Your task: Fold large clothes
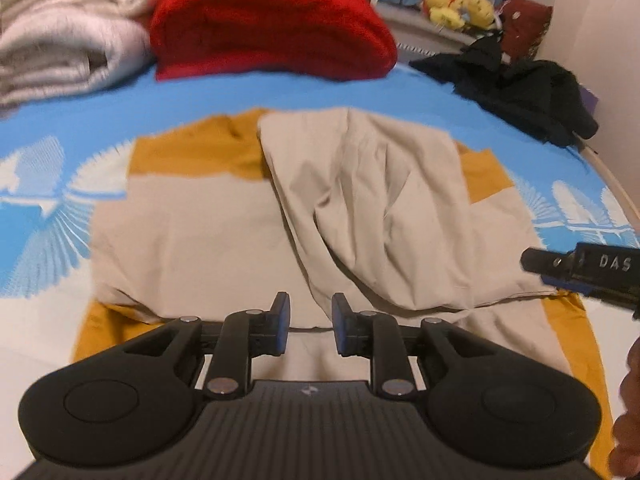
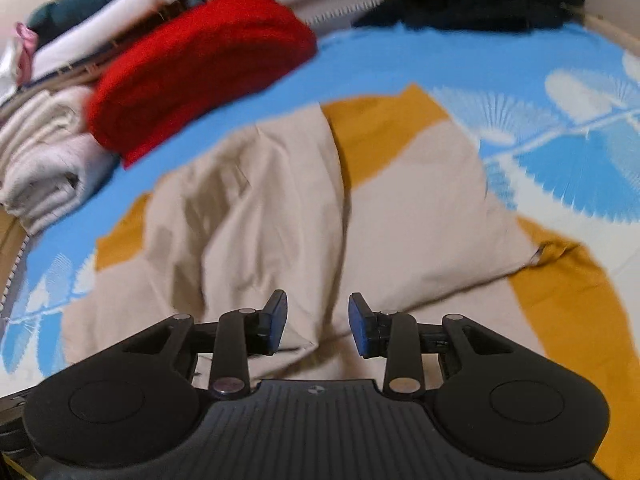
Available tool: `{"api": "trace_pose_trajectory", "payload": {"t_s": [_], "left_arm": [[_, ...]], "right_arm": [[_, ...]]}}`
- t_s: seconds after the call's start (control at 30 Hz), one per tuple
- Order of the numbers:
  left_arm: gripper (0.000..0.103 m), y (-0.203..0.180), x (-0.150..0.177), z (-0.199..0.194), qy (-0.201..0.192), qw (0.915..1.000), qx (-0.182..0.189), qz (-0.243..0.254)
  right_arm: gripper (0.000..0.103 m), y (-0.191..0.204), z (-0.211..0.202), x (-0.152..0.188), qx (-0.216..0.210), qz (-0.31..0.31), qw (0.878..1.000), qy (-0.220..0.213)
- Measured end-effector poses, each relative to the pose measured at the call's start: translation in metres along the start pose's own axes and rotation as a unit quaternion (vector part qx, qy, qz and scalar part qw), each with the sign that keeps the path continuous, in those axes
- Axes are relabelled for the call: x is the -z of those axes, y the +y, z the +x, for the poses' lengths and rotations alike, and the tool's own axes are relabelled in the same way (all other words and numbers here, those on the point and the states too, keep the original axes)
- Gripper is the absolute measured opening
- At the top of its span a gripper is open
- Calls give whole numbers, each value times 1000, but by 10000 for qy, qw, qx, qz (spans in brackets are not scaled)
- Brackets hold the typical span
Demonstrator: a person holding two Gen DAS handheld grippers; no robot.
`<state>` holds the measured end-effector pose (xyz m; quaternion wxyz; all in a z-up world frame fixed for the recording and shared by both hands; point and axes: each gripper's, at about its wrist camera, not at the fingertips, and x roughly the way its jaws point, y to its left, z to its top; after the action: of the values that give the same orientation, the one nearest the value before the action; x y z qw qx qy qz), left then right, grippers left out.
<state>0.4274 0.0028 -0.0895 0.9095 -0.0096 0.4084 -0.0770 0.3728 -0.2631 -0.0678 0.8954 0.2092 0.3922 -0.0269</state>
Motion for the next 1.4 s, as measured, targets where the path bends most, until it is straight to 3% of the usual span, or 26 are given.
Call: {"api": "trace_pose_trajectory", "payload": {"t_s": [0.17,0.3,0.43,0.63,0.77,0.87,0.97,1.07,1.23,1.4], "left_arm": [[30,8,9,-69,-509,9980,36,383],[35,7,24,-154,-939,9928,-156,723],[44,-2,27,-252,-1254,9902,96,608],[55,-33,23,-398,-1951,9779,277,695],[59,-51,23,-464,-2120,9738,556,612],[64,-66,28,-495,-2274,9690,727,629],[78,-67,47,-498,-2408,9644,856,685],[80,-58,85,-461,-2385,9658,578,833],[77,-26,163,-341,-1911,9749,-347,1092],[75,17,220,-245,-1162,9857,-826,900]], "right_arm": [[36,10,-64,0,63,-583,9966,-581],[36,1,-134,5,224,-626,9922,-1052],[37,-21,-212,23,153,-551,9899,-1300],[38,-63,-323,38,227,-268,9840,-1749],[38,-86,-392,34,291,-358,9752,-2166],[44,-104,-441,22,352,-429,9666,-2503],[52,-119,-472,13,444,-445,9604,-2715],[55,-134,-460,21,465,-446,9651,-2539],[54,-160,-360,74,841,-356,9823,-1638],[53,-182,-254,141,1101,-363,9924,-411]]}}
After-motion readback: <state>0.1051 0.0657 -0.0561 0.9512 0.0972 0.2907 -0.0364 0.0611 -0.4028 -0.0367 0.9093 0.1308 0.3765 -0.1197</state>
